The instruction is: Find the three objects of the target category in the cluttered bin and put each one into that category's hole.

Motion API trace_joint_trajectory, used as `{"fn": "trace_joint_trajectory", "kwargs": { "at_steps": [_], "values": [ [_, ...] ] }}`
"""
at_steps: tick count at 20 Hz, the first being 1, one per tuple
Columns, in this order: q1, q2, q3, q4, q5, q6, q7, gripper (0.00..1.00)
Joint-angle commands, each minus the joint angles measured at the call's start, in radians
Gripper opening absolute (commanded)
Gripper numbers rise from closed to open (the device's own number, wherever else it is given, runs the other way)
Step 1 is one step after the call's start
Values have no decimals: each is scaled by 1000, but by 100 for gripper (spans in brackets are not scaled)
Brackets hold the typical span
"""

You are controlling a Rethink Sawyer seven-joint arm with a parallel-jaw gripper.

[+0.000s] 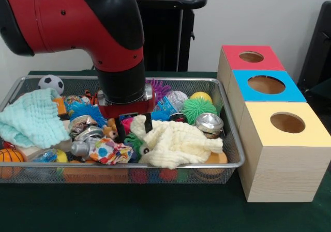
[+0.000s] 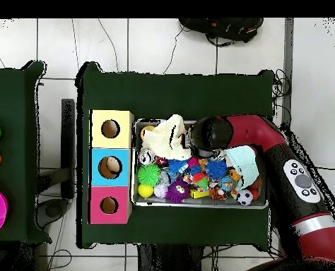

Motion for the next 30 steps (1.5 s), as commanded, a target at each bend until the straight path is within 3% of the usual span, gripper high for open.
{"fn": "trace_joint_trajectory", "kwargs": {
  "at_steps": [1, 8, 14, 25, 30],
  "values": [
    [33, -47, -26, -21, 14, 208, -273, 100],
    [58, -31, -16, -90, -31, 226, -305, 100],
    [55, -28, -19, -101, -54, 198, -319, 100],
    [-16, 62, -13, -172, -54, 203, -438, 100],
    [-51, 43, -23, -166, -40, 258, -486, 100]
  ]
}}
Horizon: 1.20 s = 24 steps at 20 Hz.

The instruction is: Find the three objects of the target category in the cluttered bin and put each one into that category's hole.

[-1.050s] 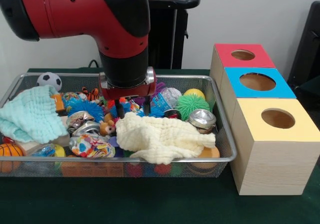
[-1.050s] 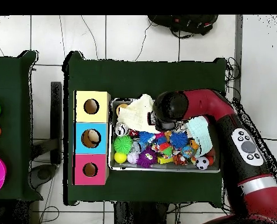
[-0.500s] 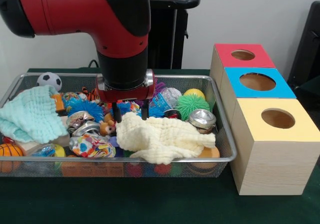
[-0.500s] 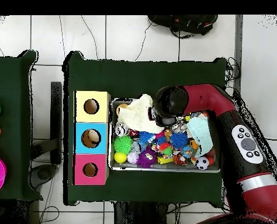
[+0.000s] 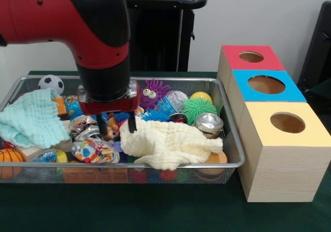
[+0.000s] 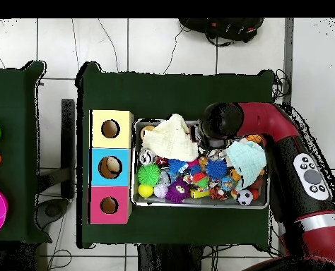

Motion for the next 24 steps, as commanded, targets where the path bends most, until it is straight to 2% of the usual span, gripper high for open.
{"fn": "trace_joint_trajectory", "kwargs": {
  "at_steps": [1, 7, 12, 18, 24],
  "values": [
    [-66, 31, -26, -25, -36, 108, -429, 100],
    [-117, -31, -31, 105, -34, 55, -435, 100],
    [-190, -137, -26, 286, -11, 14, -409, 100],
    [-239, -264, -1, 497, -8, -86, -295, 100],
    [-237, -311, 14, 613, -38, -197, -199, 100]
  ]
}}
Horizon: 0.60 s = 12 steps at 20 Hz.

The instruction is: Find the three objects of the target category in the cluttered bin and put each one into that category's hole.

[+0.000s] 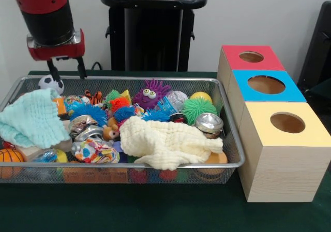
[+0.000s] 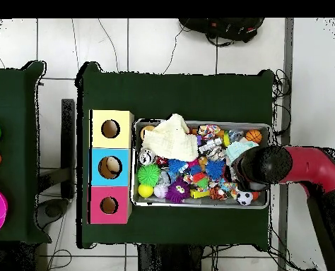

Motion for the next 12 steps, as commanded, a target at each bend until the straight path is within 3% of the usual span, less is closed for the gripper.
{"fn": "trace_joint_trajectory", "kwargs": {
  "at_steps": [1, 5, 9, 12],
  "values": [
    [14, -101, 12, 284, -40, -176, -65, 100],
    [56, -84, -18, 268, -68, -232, -7, 100],
    [121, 94, -75, 118, -127, -312, 20, 100],
    [154, 160, -112, 49, -121, -339, 46, 100]
  ]
}}
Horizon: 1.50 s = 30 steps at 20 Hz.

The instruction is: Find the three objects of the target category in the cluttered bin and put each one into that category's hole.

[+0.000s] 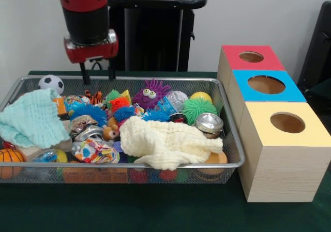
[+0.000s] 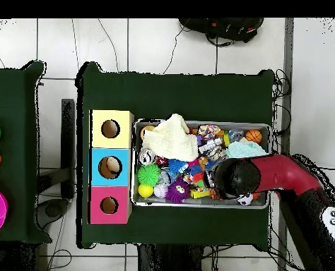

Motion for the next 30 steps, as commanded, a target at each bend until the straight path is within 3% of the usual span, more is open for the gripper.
{"fn": "trace_joint_trajectory", "kwargs": {
  "at_steps": [1, 7, 14, 21, 30],
  "values": [
    [85, 196, -95, -100, -86, -125, 51, 100],
    [117, 249, -151, -183, -53, -112, 55, 100],
    [108, 206, -186, -131, -38, -116, 41, 100],
    [76, 203, -180, -146, -3, -65, -31, 100],
    [157, 165, -232, -245, 68, 53, 52, 100]
  ]
}}
